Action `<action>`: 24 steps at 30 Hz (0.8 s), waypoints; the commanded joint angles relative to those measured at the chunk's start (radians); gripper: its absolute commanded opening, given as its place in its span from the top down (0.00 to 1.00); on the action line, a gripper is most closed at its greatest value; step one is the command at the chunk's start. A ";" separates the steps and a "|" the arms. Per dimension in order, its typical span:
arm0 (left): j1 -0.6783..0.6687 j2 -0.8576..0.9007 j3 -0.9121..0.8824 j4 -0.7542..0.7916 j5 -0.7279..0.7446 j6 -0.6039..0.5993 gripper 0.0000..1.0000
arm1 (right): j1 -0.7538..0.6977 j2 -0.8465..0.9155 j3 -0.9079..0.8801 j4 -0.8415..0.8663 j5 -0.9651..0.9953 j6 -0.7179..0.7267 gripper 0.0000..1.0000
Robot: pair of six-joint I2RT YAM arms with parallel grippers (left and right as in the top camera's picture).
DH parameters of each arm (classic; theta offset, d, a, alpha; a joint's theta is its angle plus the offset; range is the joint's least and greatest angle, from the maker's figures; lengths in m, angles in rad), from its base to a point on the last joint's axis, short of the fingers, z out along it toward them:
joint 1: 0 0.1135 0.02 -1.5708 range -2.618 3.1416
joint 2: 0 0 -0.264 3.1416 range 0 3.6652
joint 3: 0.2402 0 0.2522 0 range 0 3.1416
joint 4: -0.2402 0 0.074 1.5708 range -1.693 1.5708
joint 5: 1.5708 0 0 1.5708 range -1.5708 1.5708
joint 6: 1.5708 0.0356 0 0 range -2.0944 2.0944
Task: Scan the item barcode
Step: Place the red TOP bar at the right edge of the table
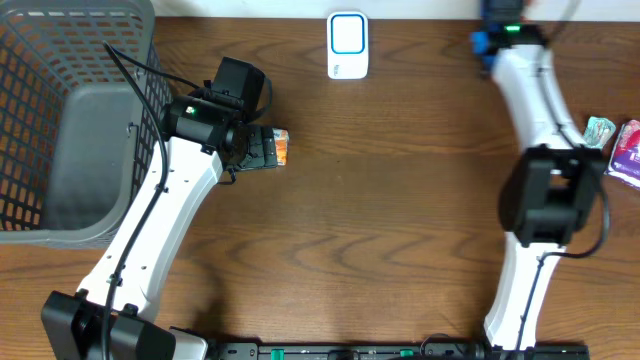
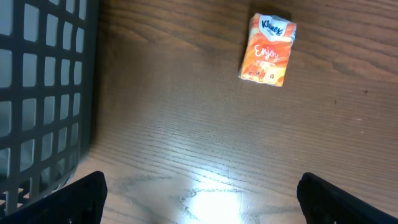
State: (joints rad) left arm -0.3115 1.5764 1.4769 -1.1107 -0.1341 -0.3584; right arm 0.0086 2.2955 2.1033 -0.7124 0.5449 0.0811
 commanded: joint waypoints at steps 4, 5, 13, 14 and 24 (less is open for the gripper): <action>0.003 0.005 0.000 -0.003 -0.009 0.006 0.02 | -0.204 -0.018 0.002 -0.167 0.024 -0.157 0.04; 0.003 0.005 0.000 -0.003 -0.009 0.006 0.02 | -0.231 -0.018 0.002 -0.206 -0.050 -0.157 0.01; 0.003 0.005 0.000 -0.003 -0.009 0.006 0.02 | -0.278 -0.018 0.002 -0.294 -0.891 -0.156 0.01; 0.003 0.005 0.000 -0.003 -0.009 0.006 0.03 | -0.270 -0.018 0.002 -0.294 -0.989 -0.156 0.01; 0.003 0.005 0.000 -0.003 -0.009 0.006 0.02 | -0.071 -0.018 -0.004 -0.378 -1.230 -0.018 0.01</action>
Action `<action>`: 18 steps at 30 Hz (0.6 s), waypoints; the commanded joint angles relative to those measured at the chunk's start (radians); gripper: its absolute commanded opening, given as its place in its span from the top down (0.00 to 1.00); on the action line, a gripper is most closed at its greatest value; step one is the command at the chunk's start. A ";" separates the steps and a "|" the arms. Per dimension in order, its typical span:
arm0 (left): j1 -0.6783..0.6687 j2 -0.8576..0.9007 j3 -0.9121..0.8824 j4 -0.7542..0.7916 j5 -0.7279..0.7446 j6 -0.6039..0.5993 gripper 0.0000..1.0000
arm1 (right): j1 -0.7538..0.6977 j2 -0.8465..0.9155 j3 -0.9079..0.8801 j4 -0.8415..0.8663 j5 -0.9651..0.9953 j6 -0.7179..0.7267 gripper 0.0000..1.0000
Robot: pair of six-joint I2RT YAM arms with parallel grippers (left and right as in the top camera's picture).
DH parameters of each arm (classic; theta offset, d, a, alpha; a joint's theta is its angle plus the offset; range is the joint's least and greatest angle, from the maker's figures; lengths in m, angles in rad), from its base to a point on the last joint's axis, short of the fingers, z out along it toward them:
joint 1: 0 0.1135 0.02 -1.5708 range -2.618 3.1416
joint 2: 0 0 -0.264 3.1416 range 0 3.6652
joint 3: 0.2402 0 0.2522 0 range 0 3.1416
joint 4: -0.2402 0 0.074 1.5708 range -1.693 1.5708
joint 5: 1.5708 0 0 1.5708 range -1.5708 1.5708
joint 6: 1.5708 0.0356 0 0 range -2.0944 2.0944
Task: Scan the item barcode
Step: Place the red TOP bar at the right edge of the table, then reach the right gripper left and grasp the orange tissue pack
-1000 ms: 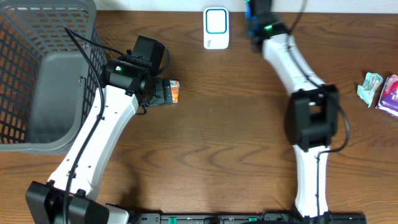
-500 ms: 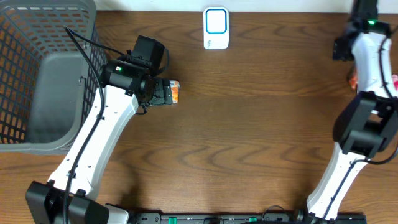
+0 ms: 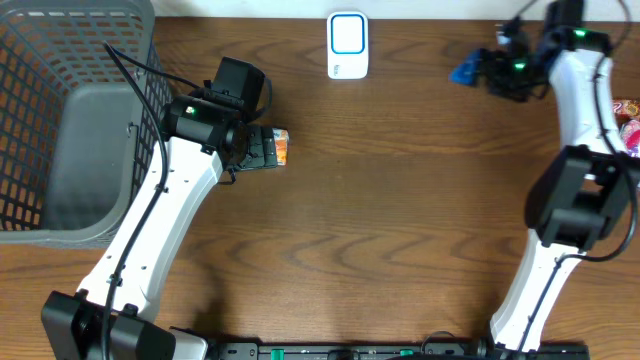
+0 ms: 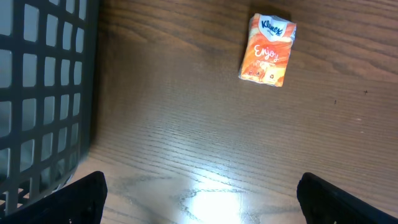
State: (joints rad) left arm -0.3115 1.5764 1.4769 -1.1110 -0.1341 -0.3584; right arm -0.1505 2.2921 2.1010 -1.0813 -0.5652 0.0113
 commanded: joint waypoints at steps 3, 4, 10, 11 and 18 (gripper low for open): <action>0.003 0.005 0.000 -0.003 -0.009 0.006 0.02 | 0.184 -0.014 -0.019 0.021 -0.112 0.051 0.01; 0.003 0.005 0.000 -0.003 -0.009 0.006 0.02 | 0.224 -0.014 -0.028 0.039 -0.092 0.052 0.01; 0.003 0.005 0.000 -0.003 -0.009 0.006 0.02 | 0.455 -0.014 -0.053 0.148 0.136 0.198 0.01; 0.003 0.005 0.000 -0.003 -0.009 0.006 0.02 | 0.490 -0.014 -0.054 0.164 0.169 0.237 0.01; 0.003 0.005 0.000 -0.003 -0.009 0.006 0.02 | 0.677 -0.014 -0.054 0.259 0.316 0.489 0.01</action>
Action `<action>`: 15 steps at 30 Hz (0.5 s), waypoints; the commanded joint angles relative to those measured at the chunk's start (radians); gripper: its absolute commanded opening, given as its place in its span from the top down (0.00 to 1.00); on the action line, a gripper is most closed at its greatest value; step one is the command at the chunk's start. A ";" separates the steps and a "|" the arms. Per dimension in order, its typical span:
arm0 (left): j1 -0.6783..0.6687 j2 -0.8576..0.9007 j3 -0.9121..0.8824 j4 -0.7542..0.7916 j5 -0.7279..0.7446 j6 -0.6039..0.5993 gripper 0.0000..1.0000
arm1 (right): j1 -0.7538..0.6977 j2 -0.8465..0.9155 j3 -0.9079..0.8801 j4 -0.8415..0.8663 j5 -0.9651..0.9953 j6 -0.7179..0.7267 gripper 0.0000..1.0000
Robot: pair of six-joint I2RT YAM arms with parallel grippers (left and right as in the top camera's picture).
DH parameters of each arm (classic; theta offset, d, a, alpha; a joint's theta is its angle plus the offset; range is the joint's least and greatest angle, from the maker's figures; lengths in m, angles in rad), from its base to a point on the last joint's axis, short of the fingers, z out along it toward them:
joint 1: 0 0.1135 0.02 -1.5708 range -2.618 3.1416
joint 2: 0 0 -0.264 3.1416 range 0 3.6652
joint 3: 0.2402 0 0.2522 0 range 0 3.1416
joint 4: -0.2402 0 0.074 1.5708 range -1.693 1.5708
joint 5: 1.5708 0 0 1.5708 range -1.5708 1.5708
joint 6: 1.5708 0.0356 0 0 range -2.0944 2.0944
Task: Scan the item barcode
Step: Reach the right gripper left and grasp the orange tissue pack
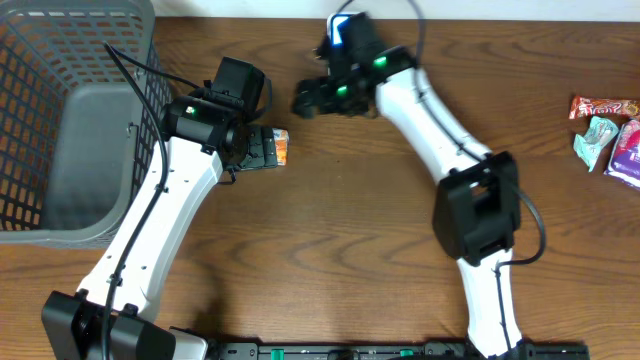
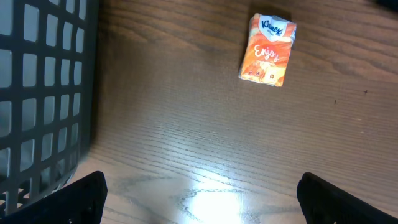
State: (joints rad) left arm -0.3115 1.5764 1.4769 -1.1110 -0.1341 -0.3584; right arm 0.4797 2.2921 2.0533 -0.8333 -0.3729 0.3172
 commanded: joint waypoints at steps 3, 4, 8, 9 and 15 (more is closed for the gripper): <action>0.003 0.005 0.000 -0.003 -0.009 0.006 0.02 | 0.101 -0.014 -0.010 0.031 0.189 0.269 0.01; 0.003 0.005 0.000 -0.003 -0.009 0.006 0.02 | 0.114 -0.014 -0.013 0.045 0.192 0.271 0.01; 0.003 0.005 0.000 -0.003 -0.009 0.006 0.02 | 0.171 -0.014 -0.040 0.113 0.192 0.274 0.12; 0.003 0.005 0.000 -0.003 -0.009 0.006 0.02 | 0.179 -0.014 -0.046 0.121 0.192 0.276 0.14; 0.003 0.005 0.000 -0.003 -0.009 0.006 0.02 | 0.214 -0.013 -0.077 0.136 0.266 0.338 0.24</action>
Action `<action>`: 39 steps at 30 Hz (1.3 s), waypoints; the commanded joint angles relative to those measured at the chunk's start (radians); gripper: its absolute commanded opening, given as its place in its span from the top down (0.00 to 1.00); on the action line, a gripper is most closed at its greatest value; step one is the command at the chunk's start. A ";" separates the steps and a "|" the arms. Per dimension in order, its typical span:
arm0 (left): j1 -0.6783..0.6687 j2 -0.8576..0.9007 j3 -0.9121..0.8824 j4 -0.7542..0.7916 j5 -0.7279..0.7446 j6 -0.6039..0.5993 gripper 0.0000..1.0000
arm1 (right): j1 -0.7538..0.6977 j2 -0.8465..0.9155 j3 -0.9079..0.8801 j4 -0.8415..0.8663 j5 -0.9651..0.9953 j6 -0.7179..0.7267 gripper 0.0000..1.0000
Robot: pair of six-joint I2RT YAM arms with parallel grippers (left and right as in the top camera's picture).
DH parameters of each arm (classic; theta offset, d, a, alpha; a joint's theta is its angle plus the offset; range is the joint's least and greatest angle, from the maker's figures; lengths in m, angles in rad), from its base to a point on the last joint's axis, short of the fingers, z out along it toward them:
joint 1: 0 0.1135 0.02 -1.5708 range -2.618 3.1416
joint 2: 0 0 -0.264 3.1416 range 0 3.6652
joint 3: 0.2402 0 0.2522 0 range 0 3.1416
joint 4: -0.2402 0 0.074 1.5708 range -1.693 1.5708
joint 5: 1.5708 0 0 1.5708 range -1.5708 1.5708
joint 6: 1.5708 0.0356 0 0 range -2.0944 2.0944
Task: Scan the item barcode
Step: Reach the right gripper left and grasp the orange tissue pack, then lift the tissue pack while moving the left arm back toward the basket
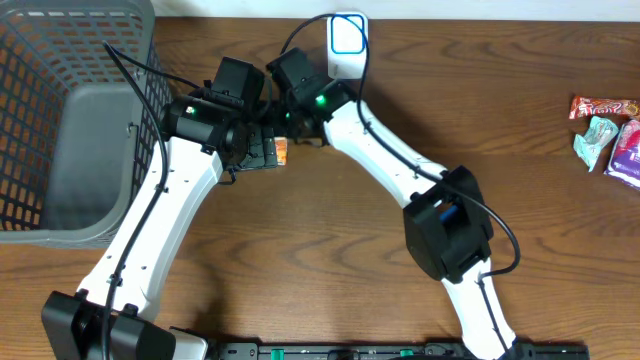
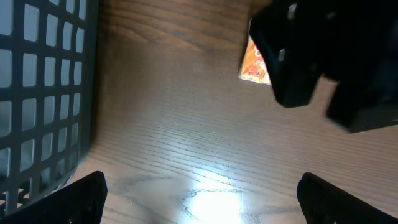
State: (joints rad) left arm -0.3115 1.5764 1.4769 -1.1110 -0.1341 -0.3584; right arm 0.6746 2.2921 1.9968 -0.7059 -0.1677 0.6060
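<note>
An orange tissue pack point(image 1: 283, 151) lies flat on the wood table just right of my left gripper point(image 1: 262, 150). In the left wrist view only the pack's left edge point(image 2: 250, 65) shows. The rest is covered by my right gripper point(image 2: 323, 109), blurred, with two dark fingers and a strip of wood between them. Overhead, the right gripper point(image 1: 284, 122) hangs right over the pack. My left gripper point(image 2: 199, 208) is open wide and holds nothing. The white scanner point(image 1: 347, 45) with a blue window stands at the back edge.
A grey mesh basket point(image 1: 70, 120) fills the left side, and its wall point(image 2: 43, 93) is close to my left gripper. Several snack packets point(image 1: 605, 130) lie at the far right. The right arm stretches diagonally across the middle of the table.
My right gripper has moved from beside the scanner, left and toward the front, to over the tissue pack. It now covers most of the pack in the left wrist view. The left arm has not moved.
My right gripper was first at the back right corner, then a little lower there. Later it was across the table just left of the scanner, and now it is over the pack. My left gripper stayed open throughout, and the pack never shifted.
</note>
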 commanded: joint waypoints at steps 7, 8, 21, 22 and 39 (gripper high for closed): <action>0.003 0.005 0.000 -0.003 -0.009 0.006 0.02 | 0.053 -0.012 -0.068 0.077 0.074 0.051 0.27; 0.003 0.005 0.000 -0.003 -0.009 0.006 0.02 | 0.058 -0.012 -0.079 0.089 0.086 0.052 0.27; 0.003 0.005 0.000 -0.003 -0.009 0.006 0.02 | 0.073 0.002 -0.160 0.186 0.179 -0.064 0.34; 0.003 0.005 0.000 -0.003 -0.009 0.006 0.02 | 0.073 0.003 -0.160 0.182 0.196 -0.078 0.35; 0.003 0.005 0.000 -0.003 -0.009 0.006 0.02 | 0.104 0.060 -0.160 0.253 0.222 -0.099 0.38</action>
State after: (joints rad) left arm -0.3061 1.5764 1.4769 -1.1145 -0.1410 -0.3580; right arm 0.7631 2.3047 1.8435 -0.4553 0.0284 0.5217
